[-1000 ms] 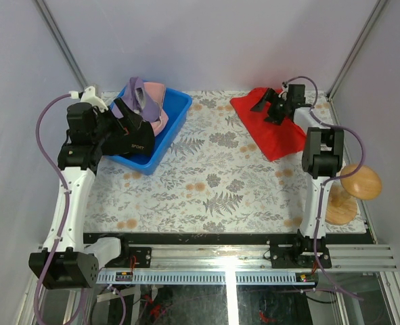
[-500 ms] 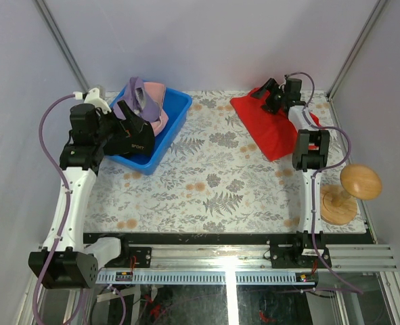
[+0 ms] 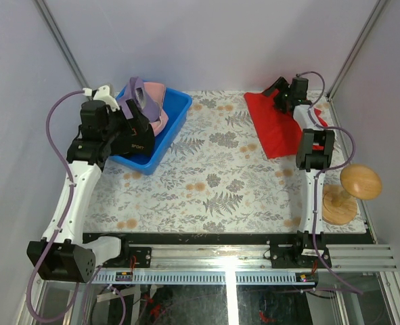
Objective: Stack the hats
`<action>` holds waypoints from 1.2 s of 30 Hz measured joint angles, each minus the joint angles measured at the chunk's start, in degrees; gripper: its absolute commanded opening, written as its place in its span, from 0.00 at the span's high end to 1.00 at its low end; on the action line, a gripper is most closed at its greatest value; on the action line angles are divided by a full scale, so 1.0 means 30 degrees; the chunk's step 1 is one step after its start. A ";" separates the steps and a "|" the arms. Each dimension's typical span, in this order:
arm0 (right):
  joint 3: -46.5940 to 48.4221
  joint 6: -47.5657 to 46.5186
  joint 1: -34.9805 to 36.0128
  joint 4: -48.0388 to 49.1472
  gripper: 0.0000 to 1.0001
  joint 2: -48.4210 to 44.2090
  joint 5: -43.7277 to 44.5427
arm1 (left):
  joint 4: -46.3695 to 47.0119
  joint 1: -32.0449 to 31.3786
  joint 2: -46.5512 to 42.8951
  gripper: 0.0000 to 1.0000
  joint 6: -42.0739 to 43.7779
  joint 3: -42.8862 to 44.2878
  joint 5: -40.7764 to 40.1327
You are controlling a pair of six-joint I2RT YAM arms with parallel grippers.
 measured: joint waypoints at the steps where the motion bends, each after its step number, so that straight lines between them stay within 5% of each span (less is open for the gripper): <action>1: -0.0007 -0.0066 -0.0175 0.0007 0.01 -0.0022 0.0313 | 0.0051 -0.0248 0.0000 0.00 0.0058 0.0109 -0.0197; 11: 0.0845 -0.0488 -0.2368 0.0036 0.01 0.0066 0.0605 | 0.1574 -0.1639 -0.0386 0.00 -0.1982 -0.0612 -0.3840; 20: -0.3315 -0.1639 -0.2084 -0.0474 0.01 -0.5217 -0.2863 | 0.3169 -0.1843 -0.2645 0.00 -0.5625 -0.4357 -0.6790; 23: -0.6812 -0.0590 -0.2135 0.2120 0.01 -0.9027 -0.5340 | 0.2521 -0.1872 -0.2659 0.00 -0.5304 -0.3701 -0.5807; 27: -0.9996 0.4852 -0.2499 1.0353 0.01 -1.2080 -0.9085 | 0.1566 -0.1836 -0.0423 0.00 -0.4102 0.0270 -0.2841; 32: -0.8036 1.6407 -0.3242 2.3197 0.01 -1.0069 -1.1781 | 0.1151 -0.1450 -0.1100 0.00 -0.5180 0.0306 -0.0991; 36: -0.9005 2.1048 -0.3708 2.6461 0.01 -1.0222 -1.3325 | 0.1821 -0.0852 -0.3366 0.00 -0.6200 -0.1916 -0.0087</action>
